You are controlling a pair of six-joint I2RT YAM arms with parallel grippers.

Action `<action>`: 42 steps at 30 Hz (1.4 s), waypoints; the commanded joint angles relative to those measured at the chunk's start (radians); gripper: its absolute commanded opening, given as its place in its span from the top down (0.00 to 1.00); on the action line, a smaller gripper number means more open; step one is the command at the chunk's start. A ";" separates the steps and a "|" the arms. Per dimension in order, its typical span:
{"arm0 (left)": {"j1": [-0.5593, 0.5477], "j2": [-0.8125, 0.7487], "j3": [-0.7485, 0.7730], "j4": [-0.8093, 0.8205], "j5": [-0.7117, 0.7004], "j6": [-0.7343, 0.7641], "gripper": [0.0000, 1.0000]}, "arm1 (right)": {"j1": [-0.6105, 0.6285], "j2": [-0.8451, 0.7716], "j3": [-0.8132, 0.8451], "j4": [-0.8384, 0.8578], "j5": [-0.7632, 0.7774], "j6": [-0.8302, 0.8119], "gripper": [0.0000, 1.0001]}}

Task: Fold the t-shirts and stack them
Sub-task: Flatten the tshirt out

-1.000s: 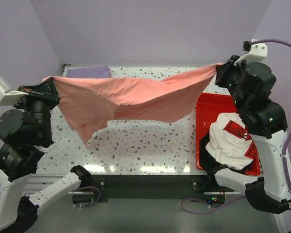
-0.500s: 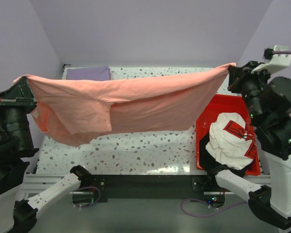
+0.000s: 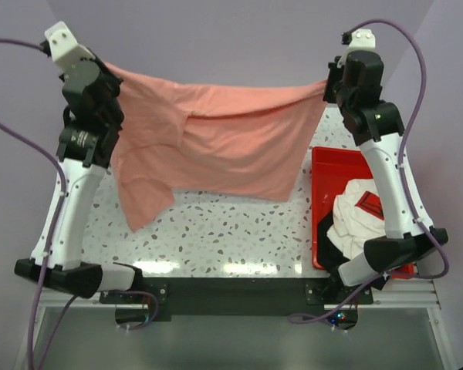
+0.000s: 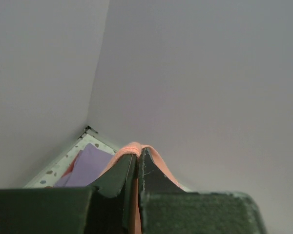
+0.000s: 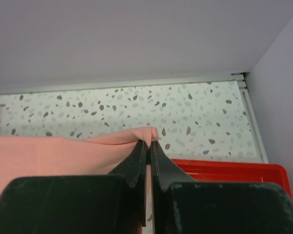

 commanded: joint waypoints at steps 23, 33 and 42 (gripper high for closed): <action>0.239 -0.157 -0.419 -0.302 0.248 -0.211 1.00 | -0.085 -0.216 -0.553 0.001 -0.133 0.066 1.00; 0.315 0.202 -0.573 -0.156 0.447 -0.206 1.00 | -0.088 0.086 -0.583 0.122 -0.312 0.048 1.00; 0.322 0.333 -0.559 -0.130 0.562 -0.246 0.00 | -0.086 0.220 -0.537 0.142 -0.300 0.040 1.00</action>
